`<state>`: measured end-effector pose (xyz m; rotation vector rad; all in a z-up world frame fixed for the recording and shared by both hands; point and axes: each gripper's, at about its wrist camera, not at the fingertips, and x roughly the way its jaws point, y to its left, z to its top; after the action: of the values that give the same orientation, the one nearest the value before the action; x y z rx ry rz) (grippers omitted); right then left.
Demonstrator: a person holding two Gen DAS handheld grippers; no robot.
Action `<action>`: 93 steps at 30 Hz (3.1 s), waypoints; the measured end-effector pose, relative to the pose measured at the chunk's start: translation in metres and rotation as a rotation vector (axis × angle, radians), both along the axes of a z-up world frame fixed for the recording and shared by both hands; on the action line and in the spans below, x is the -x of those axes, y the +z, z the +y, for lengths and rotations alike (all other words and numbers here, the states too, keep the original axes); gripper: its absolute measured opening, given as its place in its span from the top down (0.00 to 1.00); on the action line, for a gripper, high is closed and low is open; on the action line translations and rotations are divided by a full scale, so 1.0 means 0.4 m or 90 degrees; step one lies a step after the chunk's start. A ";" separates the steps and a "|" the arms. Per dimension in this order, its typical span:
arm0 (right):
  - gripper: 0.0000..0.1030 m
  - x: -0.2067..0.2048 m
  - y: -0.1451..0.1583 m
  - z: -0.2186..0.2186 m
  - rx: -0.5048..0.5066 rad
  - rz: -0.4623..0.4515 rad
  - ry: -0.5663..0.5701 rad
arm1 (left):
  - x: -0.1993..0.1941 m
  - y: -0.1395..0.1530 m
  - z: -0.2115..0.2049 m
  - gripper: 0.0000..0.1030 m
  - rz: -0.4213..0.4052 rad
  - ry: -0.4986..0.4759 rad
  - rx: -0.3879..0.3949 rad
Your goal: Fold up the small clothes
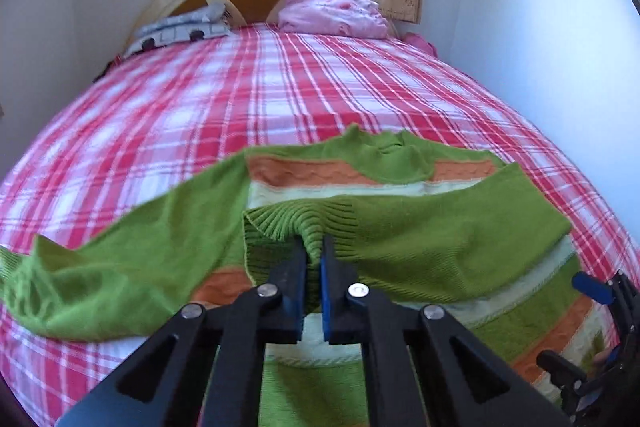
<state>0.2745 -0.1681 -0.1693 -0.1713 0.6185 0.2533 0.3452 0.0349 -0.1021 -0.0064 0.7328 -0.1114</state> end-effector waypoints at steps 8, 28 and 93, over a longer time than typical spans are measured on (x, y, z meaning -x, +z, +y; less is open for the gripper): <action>0.17 -0.015 -0.020 0.020 0.028 0.031 0.007 | -0.027 -0.087 0.030 0.94 0.038 0.023 -0.049; 0.17 -0.185 0.005 -0.148 0.050 0.159 -0.113 | 0.052 -0.113 0.053 0.33 0.035 0.048 -0.100; 0.11 -0.271 -0.071 0.284 0.050 0.145 0.068 | 0.096 -0.172 0.936 0.92 0.025 0.521 0.196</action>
<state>0.3828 -0.0545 -0.1979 -0.2539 0.8475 0.3541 0.3067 0.4093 -0.1711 -0.5988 0.6983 0.5604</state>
